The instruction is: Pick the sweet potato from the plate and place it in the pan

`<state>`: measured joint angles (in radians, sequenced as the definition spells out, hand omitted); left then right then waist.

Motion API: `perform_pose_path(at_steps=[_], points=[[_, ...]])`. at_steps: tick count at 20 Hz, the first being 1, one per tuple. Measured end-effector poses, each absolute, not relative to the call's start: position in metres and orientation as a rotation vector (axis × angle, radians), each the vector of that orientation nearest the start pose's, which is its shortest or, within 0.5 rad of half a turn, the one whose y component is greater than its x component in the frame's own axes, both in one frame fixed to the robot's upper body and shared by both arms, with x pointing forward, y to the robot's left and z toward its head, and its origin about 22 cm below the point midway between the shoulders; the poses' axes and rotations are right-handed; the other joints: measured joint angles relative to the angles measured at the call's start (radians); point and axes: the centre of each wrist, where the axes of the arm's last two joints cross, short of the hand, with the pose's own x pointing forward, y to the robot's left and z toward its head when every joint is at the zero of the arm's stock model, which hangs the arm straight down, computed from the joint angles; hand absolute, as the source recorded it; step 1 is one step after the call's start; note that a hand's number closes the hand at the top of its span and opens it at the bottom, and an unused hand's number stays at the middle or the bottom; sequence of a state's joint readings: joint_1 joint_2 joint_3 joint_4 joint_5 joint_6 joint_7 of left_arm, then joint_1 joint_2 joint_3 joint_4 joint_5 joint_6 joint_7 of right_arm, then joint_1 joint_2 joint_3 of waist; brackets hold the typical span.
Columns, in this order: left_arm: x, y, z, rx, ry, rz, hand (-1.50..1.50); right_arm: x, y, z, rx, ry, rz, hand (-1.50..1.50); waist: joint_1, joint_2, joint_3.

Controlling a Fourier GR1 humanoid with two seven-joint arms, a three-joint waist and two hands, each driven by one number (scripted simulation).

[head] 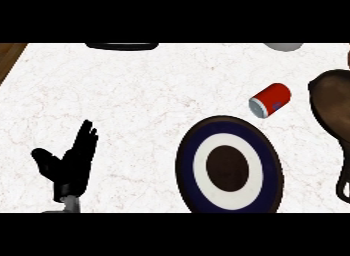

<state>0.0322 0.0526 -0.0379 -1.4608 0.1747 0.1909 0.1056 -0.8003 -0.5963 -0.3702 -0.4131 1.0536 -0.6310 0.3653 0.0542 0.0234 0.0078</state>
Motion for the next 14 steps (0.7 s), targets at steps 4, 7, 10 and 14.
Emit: perform_pose_path(at_steps=[4, 7, 10, 14], points=[[0.233, 0.234, -0.031, 0.039, -1.309, 0.218, 0.0, 0.374, -0.446, 0.074, -1.528, -0.814, 0.174, -1.5, 0.01, 0.004, 0.002], [0.234, 0.23, -0.03, 0.033, -1.311, 0.21, 0.0, 0.366, -0.457, 0.071, -1.508, -0.823, 0.18, -1.5, 0.016, 0.007, 0.003], [0.235, 0.234, -0.029, 0.022, -1.299, 0.208, 0.0, 0.364, -0.459, 0.067, -1.497, -0.892, 0.145, -1.5, 0.017, 0.009, 0.004], [0.234, 0.236, -0.03, 0.028, -1.293, 0.222, 0.0, 0.37, -0.456, 0.077, -1.408, -1.067, 0.013, -1.5, 0.008, 0.004, 0.007]])
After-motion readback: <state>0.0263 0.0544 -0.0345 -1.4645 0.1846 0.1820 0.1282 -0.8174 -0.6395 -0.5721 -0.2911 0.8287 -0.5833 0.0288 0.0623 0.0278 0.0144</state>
